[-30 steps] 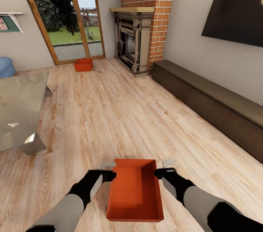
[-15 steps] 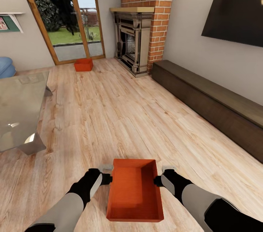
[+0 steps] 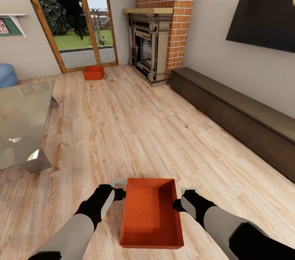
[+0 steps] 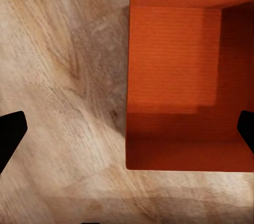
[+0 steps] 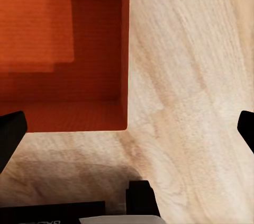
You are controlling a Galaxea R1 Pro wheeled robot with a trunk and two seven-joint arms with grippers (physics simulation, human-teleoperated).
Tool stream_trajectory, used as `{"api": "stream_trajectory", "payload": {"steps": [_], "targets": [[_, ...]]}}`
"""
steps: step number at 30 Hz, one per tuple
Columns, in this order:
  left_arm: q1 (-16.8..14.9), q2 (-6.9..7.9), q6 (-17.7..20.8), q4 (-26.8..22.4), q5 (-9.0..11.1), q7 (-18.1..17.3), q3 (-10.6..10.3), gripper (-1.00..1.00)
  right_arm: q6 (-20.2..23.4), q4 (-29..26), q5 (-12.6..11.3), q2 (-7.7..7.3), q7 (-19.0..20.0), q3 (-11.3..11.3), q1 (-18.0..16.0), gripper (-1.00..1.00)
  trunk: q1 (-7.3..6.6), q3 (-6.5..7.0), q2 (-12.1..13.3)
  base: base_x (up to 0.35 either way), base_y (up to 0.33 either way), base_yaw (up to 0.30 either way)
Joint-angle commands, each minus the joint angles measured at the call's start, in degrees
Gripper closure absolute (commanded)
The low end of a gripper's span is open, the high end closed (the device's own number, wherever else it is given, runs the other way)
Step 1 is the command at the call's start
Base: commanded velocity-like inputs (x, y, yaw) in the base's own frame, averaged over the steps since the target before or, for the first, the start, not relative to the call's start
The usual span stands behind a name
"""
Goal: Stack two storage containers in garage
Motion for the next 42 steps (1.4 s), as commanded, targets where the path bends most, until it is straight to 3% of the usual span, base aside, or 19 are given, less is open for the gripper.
{"api": "stream_trajectory", "payload": {"steps": [1, 42], "targets": [[0.0, -0.07, 0.3, -0.2, -0.2, 0.0, 0.3, -1.0, 0.3, -0.1, -0.6, -0.02, -0.4, 0.5, 0.0, -1.0, 0.0, -0.05, 0.0, 0.0, 0.0, 0.0], [0.0, -0.35, 0.8, 1.4, 0.3, 0.0, 0.2, -1.0, -0.2, -0.1, -0.5, -0.03, -0.4, 0.6, 0.0, -1.0, 8.78, -7.23, -16.1, 0.0, 0.0, 0.0]]}}
